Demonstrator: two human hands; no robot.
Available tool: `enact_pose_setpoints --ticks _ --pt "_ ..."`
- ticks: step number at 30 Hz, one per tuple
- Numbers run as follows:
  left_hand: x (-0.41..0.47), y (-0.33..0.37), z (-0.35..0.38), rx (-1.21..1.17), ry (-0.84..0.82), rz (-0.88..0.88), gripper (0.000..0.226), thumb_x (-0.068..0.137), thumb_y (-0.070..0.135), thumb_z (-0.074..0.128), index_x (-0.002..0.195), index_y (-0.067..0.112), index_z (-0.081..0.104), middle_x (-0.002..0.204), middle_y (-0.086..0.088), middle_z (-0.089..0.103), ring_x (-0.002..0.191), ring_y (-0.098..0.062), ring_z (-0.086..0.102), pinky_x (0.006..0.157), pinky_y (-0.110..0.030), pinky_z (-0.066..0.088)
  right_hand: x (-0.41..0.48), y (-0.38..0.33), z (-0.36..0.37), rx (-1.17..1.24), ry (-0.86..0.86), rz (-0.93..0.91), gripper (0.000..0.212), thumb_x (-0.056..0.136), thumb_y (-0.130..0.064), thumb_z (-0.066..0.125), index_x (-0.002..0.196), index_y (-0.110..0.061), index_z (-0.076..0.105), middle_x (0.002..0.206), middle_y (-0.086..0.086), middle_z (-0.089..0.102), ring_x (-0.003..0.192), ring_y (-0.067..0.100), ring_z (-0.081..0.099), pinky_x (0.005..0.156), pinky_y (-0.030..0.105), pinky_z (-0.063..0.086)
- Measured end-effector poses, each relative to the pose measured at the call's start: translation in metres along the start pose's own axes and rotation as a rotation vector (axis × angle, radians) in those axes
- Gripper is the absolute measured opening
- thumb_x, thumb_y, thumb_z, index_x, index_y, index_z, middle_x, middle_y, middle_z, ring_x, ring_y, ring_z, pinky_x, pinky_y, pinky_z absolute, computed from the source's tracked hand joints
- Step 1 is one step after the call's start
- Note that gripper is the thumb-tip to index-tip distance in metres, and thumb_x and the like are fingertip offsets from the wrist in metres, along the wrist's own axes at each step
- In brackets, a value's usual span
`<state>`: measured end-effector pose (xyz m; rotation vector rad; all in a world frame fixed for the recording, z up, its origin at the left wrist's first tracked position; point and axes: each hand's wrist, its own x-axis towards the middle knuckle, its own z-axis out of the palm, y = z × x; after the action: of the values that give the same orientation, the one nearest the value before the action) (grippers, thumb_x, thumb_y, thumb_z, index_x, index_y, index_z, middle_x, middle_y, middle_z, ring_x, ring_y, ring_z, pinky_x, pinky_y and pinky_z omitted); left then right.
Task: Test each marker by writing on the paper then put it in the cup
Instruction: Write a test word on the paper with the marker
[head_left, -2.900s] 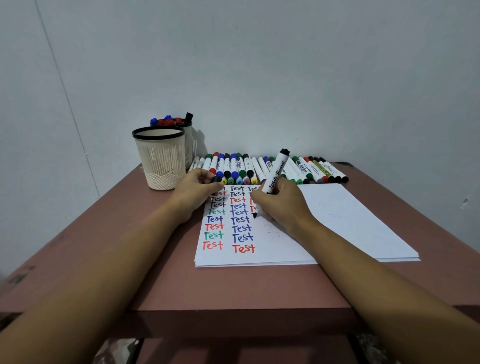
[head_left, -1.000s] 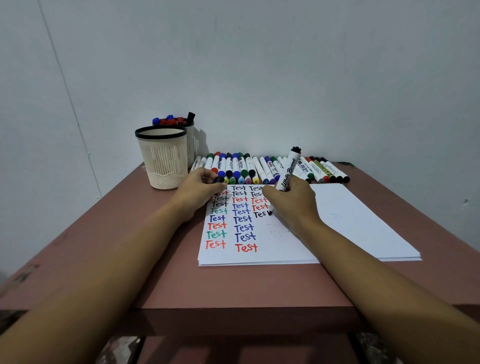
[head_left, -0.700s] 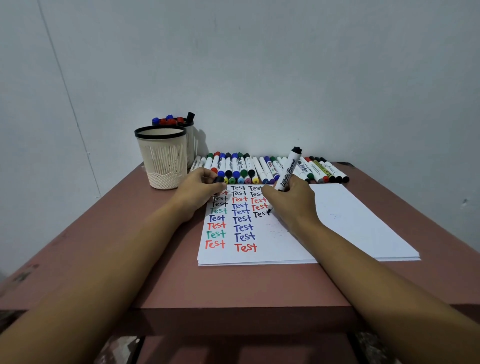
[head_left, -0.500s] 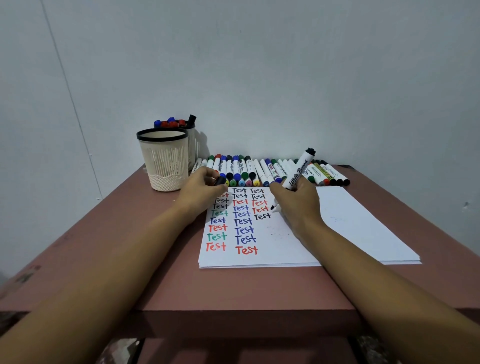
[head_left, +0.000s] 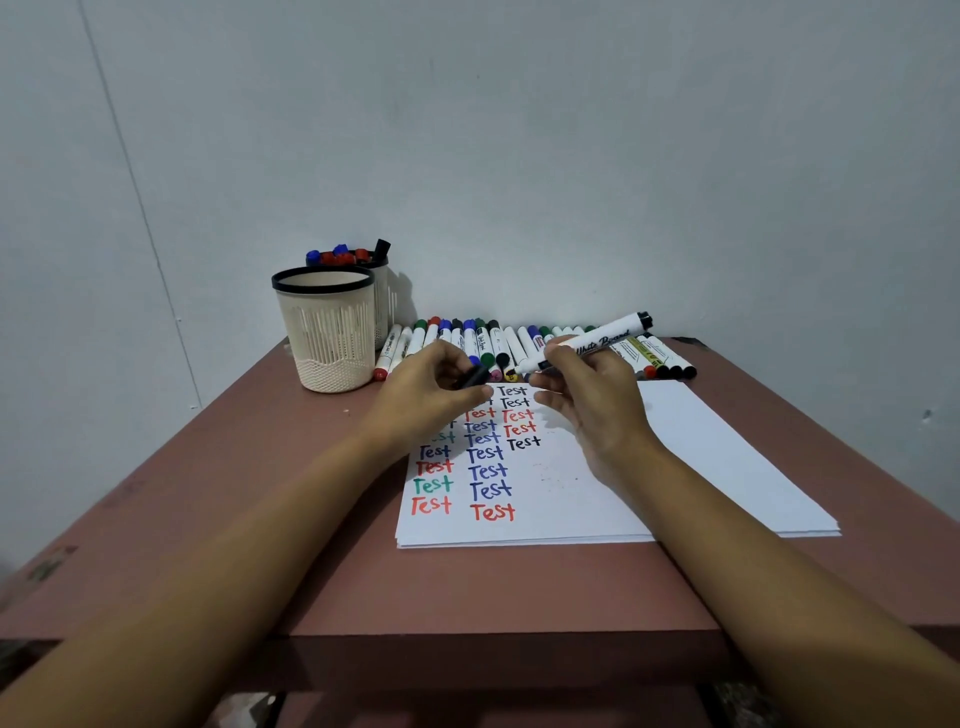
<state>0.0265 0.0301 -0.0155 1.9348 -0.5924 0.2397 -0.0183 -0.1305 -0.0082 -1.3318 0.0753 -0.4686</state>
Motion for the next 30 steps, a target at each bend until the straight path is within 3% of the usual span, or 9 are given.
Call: enact_pose_setpoints --ticks 5,9,14,19,21,25,30 --pt "-0.001 0.0 0.001 0.031 -0.039 0.035 0.024 0.078 0.017 0.075 0.082 0.022 0.052 0.081 0.007 0.061 0.072 -0.004 0.06 0.071 -0.022 0.048 -0.001 0.0 0.001 -0.045 -0.026 -0.007 0.009 0.09 -0.012 0.062 0.082 -0.013 0.064 0.075 0.003 0.065 0.064 0.008 0.063 0.055 0.021 0.05" --pt "-0.001 -0.001 0.001 0.048 -0.037 0.079 0.024 0.076 0.016 0.076 0.082 0.023 0.054 0.088 0.002 0.064 0.085 -0.016 0.064 0.08 -0.03 0.049 -0.002 0.001 0.002 -0.069 -0.059 -0.004 0.01 0.09 -0.012 0.062 0.081 -0.014 0.064 0.071 0.001 0.063 0.066 0.011 0.06 0.054 0.021 0.049" --pt "-0.005 0.003 0.001 0.065 -0.071 0.168 0.026 0.076 0.015 0.076 0.084 0.025 0.053 0.081 0.012 0.062 0.075 0.004 0.061 0.075 -0.019 0.05 -0.006 0.002 0.003 -0.092 -0.188 0.05 0.008 0.089 -0.013 0.064 0.081 -0.013 0.065 0.067 -0.004 0.061 0.065 0.01 0.058 0.055 0.022 0.047" --pt "-0.006 0.008 -0.002 0.115 -0.089 0.127 0.021 0.08 0.019 0.072 0.098 0.021 0.062 0.089 0.01 0.064 0.086 -0.007 0.063 0.083 -0.024 0.052 -0.002 0.004 -0.002 -0.172 -0.187 0.043 0.016 0.085 -0.02 0.07 0.07 -0.015 0.068 0.059 -0.003 0.052 0.059 0.009 0.046 0.052 0.024 0.035" --pt "-0.008 0.01 -0.004 0.2 -0.125 0.125 0.03 0.082 0.021 0.069 0.111 0.011 0.066 0.091 0.005 0.065 0.086 -0.009 0.062 0.081 -0.024 0.05 -0.002 0.004 -0.004 -0.175 -0.23 0.042 0.014 0.086 -0.019 0.069 0.073 -0.013 0.069 0.06 -0.001 0.053 0.058 0.01 0.046 0.051 0.023 0.034" --pt "-0.012 0.01 -0.005 0.299 -0.105 0.219 0.033 0.082 0.022 0.07 0.112 0.008 0.067 0.098 -0.007 0.071 0.086 -0.018 0.065 0.08 -0.033 0.052 -0.003 0.003 -0.005 -0.139 -0.296 0.082 0.015 0.087 -0.014 0.067 0.074 -0.007 0.067 0.058 0.002 0.056 0.053 0.01 0.048 0.048 0.02 0.037" --pt "-0.01 0.004 -0.001 0.423 0.018 0.434 0.027 0.081 0.017 0.072 0.105 0.004 0.07 0.087 -0.01 0.073 0.069 -0.012 0.064 0.064 -0.022 0.051 -0.005 0.003 -0.002 -0.052 -0.276 0.097 0.015 0.088 -0.012 0.066 0.073 -0.007 0.067 0.055 0.002 0.058 0.048 0.008 0.051 0.047 0.017 0.043"
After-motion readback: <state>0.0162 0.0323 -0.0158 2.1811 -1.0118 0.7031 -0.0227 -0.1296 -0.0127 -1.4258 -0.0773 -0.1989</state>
